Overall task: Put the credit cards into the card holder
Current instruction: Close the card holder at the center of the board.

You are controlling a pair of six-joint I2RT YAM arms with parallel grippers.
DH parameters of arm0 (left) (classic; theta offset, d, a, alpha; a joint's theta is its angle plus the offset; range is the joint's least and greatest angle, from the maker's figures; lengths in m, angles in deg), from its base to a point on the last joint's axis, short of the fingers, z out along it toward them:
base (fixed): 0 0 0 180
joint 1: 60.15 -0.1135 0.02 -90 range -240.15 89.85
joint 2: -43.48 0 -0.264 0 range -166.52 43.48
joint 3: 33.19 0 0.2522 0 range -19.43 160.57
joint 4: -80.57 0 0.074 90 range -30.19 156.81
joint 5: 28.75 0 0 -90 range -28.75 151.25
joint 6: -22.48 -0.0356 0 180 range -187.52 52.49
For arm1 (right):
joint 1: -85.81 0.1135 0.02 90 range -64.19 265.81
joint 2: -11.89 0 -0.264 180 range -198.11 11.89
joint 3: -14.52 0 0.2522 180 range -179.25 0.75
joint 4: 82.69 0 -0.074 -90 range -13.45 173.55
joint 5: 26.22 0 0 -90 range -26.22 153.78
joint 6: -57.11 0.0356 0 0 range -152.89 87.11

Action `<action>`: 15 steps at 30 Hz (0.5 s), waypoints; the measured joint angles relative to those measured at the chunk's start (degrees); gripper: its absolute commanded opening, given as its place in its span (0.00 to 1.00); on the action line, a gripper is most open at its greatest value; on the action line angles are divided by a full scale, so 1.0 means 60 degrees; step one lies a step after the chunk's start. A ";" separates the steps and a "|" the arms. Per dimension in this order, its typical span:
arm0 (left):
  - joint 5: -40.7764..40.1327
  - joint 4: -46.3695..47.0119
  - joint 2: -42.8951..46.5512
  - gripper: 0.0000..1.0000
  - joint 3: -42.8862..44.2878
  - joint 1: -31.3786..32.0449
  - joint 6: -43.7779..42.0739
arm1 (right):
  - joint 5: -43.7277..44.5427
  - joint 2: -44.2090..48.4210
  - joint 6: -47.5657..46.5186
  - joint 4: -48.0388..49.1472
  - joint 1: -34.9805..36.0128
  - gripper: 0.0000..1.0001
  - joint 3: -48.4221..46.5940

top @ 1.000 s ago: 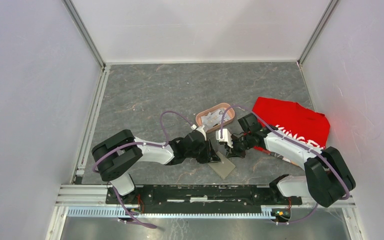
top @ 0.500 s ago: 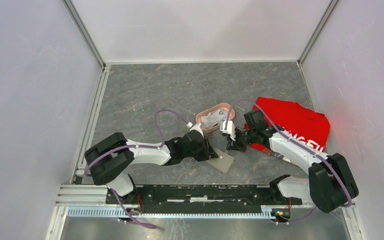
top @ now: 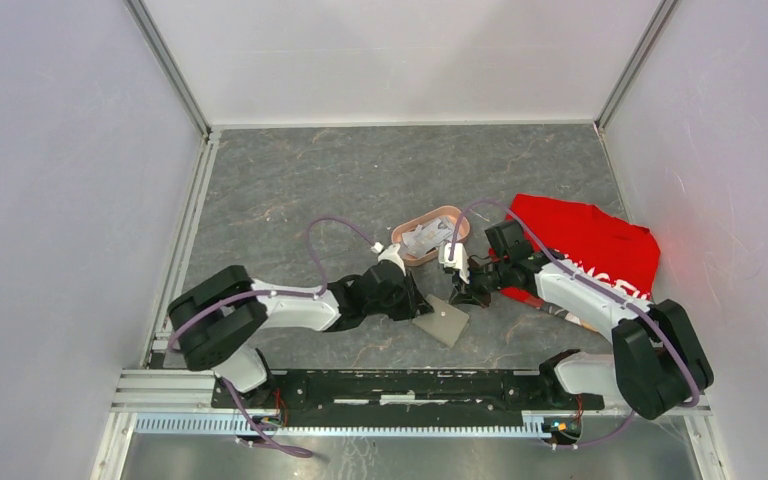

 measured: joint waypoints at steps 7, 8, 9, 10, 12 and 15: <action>0.0215 0.0055 -0.1042 0.08 0.0554 -0.0025 -0.0004 | -0.0240 -0.0127 -0.0073 -0.0080 0.0004 0.00 0.0000; 0.0251 0.0069 -0.1122 0.07 0.0623 -0.0025 -0.0004 | -0.0295 -0.0127 -0.0087 -0.0095 0.0007 0.00 0.0000; 0.0280 0.0091 -0.1202 0.07 0.0678 -0.0025 -0.0004 | -0.0342 -0.0131 -0.0120 -0.0113 0.0022 0.00 0.0000; 0.0324 0.0098 -0.1264 0.06 0.0707 -0.0025 -0.0004 | -0.0390 -0.0149 -0.0160 -0.0153 0.0051 0.00 0.0000; 0.0433 0.0135 -0.1322 0.06 0.0732 -0.0036 -0.0004 | -0.0452 -0.0240 -0.0273 -0.0233 0.0142 0.00 0.0000; 0.0521 0.0157 -0.1355 0.05 0.0739 -0.0036 -0.0004 | -0.0481 -0.0452 -0.0561 -0.0484 0.0364 0.00 0.0000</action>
